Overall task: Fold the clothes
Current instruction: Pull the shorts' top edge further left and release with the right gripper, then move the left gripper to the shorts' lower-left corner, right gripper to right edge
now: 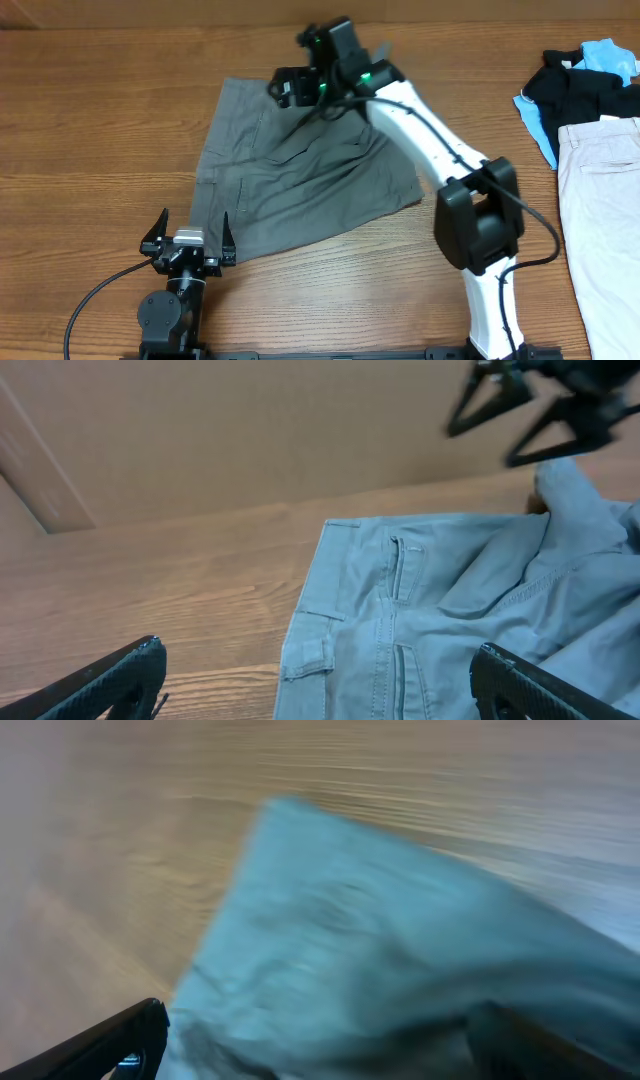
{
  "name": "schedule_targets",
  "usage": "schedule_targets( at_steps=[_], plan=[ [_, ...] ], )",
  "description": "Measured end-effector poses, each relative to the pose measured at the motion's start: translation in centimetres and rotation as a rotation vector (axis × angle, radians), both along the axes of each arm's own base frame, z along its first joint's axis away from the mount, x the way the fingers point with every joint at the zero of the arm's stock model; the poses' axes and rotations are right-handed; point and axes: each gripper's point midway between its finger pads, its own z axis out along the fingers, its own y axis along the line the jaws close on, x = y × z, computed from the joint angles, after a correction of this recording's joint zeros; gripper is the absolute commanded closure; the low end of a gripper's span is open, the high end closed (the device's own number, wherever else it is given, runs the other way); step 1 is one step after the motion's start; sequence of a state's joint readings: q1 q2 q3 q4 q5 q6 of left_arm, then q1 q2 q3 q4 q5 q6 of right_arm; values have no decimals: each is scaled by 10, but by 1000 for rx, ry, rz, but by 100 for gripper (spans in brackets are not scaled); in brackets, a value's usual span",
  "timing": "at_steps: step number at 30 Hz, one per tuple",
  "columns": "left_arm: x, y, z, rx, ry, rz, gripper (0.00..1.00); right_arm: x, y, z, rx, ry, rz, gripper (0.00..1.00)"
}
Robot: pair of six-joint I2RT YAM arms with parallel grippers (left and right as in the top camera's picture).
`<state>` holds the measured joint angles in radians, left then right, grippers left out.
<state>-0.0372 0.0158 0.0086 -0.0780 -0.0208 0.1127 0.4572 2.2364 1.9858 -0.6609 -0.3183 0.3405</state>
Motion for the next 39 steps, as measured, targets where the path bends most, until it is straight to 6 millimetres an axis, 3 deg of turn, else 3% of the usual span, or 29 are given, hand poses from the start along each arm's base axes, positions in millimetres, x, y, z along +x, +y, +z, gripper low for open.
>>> schedule_targets(
  at_steps=[3, 5, 8, 11, 13, 15, 21, 28, 33, 39],
  plan=[
    [0, 0, 0, 0, 0, 0, 0, 9, -58, 11, -52, 45, -136, 0],
    [0, 0, 0, 0, 0, 0, 0, 9, -106, 32, -89, 58, -240, 0],
    [0, 0, 0, 0, 0, 0, 0, -3, -171, 75, -134, 48, -380, 0],
    [0, 0, 0, 0, 0, 0, 0, -27, -209, 115, -153, 30, -458, 0],
    [0, 0, 0, 0, 0, 0, 0, -46, -222, 133, -170, 30, -472, 0],
    [0, 0, 0, 0, 0, 0, 0, -62, -227, 136, -201, 60, -462, 0],
    [0, 0, 0, 0, 0, 0, 0, -106, -247, 102, -303, 296, -519, 0],
    [0, 0, 0, 0, 0, 0, 0, -158, -278, 88, -454, 509, -688, 0],
    [0, 0, 0, 0, 0, 0, 0, -169, -288, 100, -469, 484, -766, 0],
    [0, 0, 0, 0, 0, 0, 0, -195, -292, 136, -403, 385, -798, 0]
  ],
)
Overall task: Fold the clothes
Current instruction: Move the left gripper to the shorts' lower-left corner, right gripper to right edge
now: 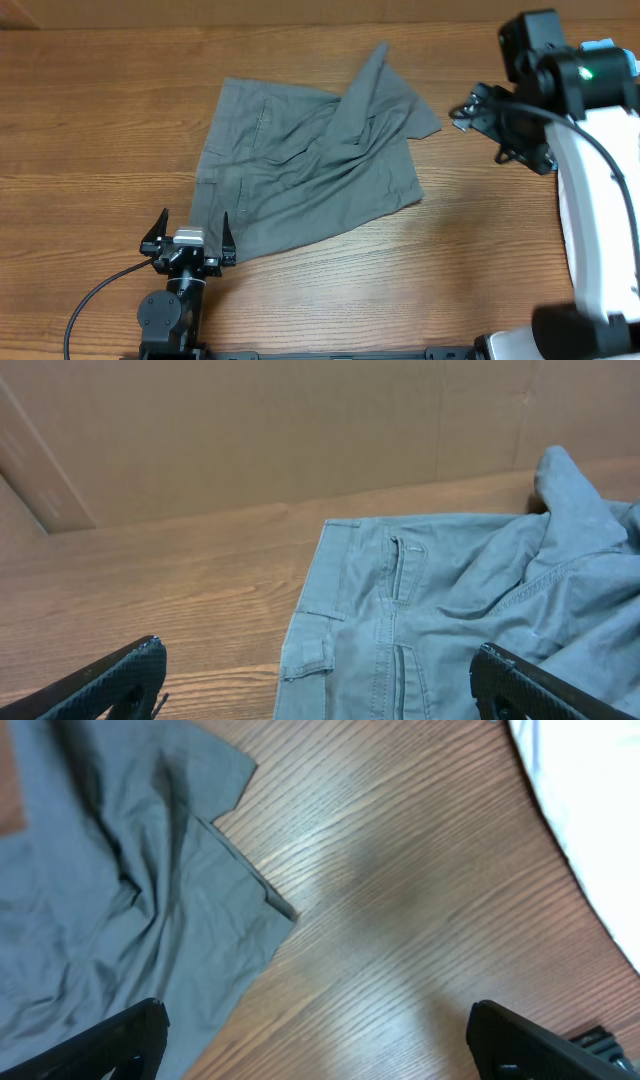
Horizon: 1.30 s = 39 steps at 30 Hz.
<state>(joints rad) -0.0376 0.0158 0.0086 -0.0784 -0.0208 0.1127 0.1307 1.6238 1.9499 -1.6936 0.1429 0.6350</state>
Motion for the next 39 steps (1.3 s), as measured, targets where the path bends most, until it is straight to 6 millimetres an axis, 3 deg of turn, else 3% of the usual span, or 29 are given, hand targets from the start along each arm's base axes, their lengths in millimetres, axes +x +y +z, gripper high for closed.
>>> schedule_targets(
  at_steps=[4, 7, 14, 22, 27, 32, 35, 39],
  plan=[
    [0, 0, 0, 0, 0, 0, 0, -26, -2, 7, 11, -24, -1, 0],
    [0, 0, 0, 0, 0, 0, 0, -37, -3, -4, 14, 9, -6, 0],
    [0, 0, 0, 0, 0, 0, 0, -34, 6, -65, 49, 123, -4, 0],
    [0, 0, 1, -1, -3, -2, 0, -24, 32, -136, 183, 141, 24, 0],
    [-1, -19, 4, -18, -14, -108, 0, -24, 48, -171, 278, 134, 42, 0],
    [-10, -56, 13, -61, -43, -332, 0, -22, 59, -183, 343, 116, 60, 0],
    [-18, -70, 29, -76, -63, -417, 0, -22, 62, -184, 358, 118, 64, 0],
    [-30, -67, 83, -73, -125, -408, 0, -19, 63, -183, 367, 103, 69, 0]
  ],
)
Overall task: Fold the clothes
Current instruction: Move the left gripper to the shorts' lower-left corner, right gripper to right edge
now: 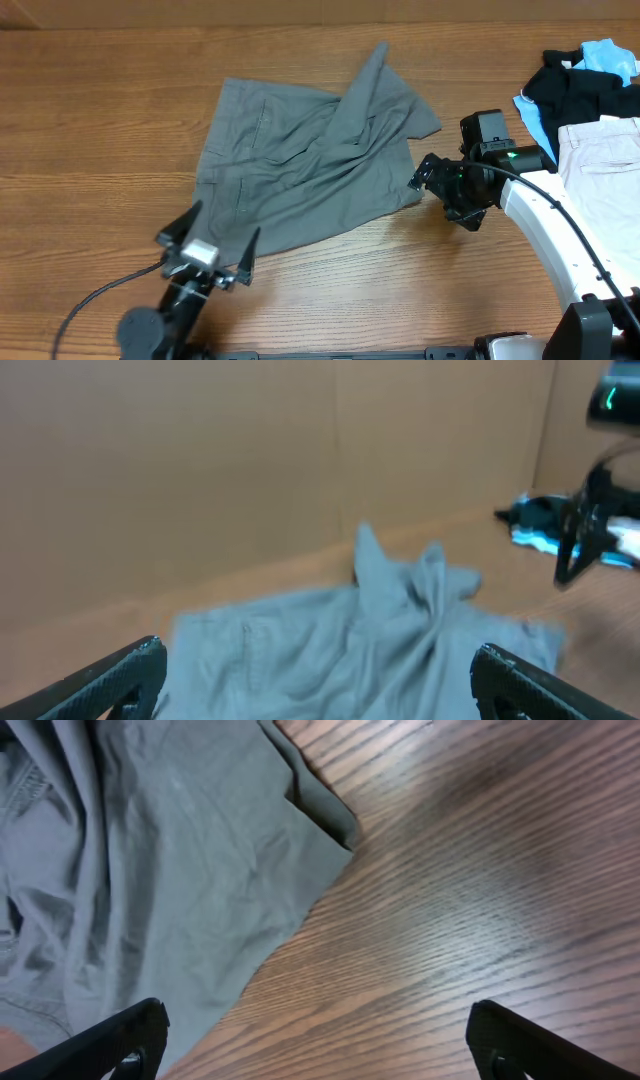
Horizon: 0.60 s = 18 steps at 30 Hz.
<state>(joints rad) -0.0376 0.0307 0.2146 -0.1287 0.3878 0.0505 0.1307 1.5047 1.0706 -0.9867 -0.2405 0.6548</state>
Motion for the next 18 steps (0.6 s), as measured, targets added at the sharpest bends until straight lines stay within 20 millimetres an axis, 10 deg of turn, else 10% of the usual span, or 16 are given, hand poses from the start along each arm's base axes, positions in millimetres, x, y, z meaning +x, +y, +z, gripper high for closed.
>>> schedule_targets(
  at_steps=[8, 18],
  plan=[
    [-5, 11, 49, 3, 310, 72, 0, 2, 2, 1, 11, -10, 2, 0],
    [1, -15, -18, -111, 818, -58, 0, 0, 2, 0, 15, -2, 3, 0]
  ],
)
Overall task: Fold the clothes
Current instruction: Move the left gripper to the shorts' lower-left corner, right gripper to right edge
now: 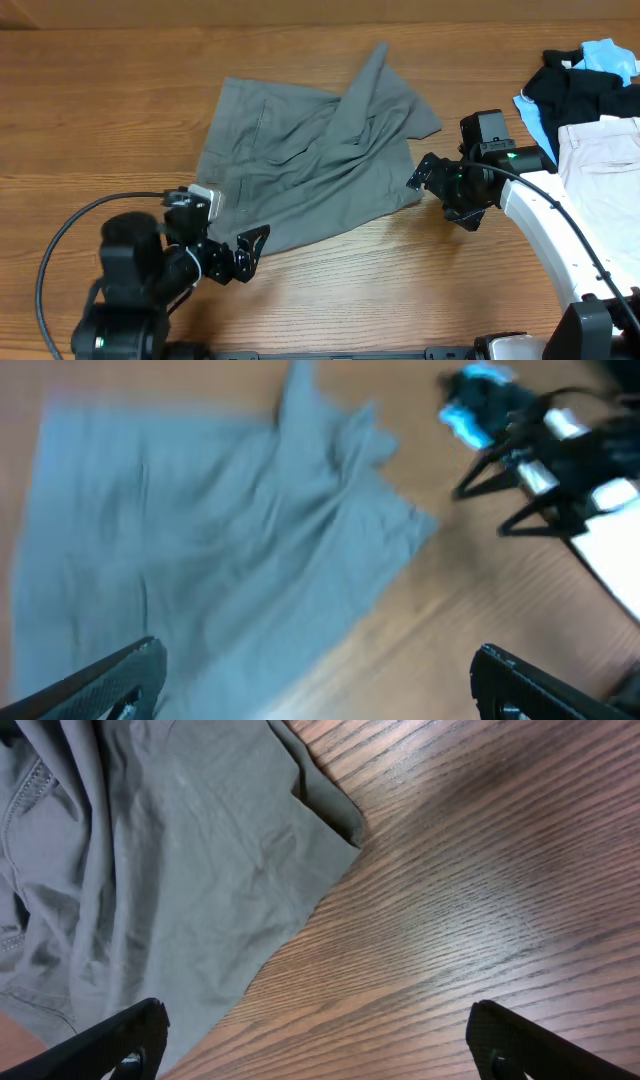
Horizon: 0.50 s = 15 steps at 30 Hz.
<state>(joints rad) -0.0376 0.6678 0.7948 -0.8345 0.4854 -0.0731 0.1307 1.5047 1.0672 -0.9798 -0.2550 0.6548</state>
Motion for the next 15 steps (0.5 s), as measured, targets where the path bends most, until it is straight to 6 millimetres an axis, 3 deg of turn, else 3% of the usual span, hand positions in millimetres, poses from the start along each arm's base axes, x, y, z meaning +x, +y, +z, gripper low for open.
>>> schedule_targets(
  at_steps=[4, 8, 15],
  plan=[
    [-6, 36, -50, 52, 297, 286, 0, 0, 0, 0, 0, 1, 0, 0],
    [-11, 64, -81, 116, 477, 503, 0, 0, 0, 0, 0, 1, 0, 0],
    [-17, 69, -114, 152, 680, 577, 0, 0, 0, 0, 0, 0, 0, 0]
  ],
)
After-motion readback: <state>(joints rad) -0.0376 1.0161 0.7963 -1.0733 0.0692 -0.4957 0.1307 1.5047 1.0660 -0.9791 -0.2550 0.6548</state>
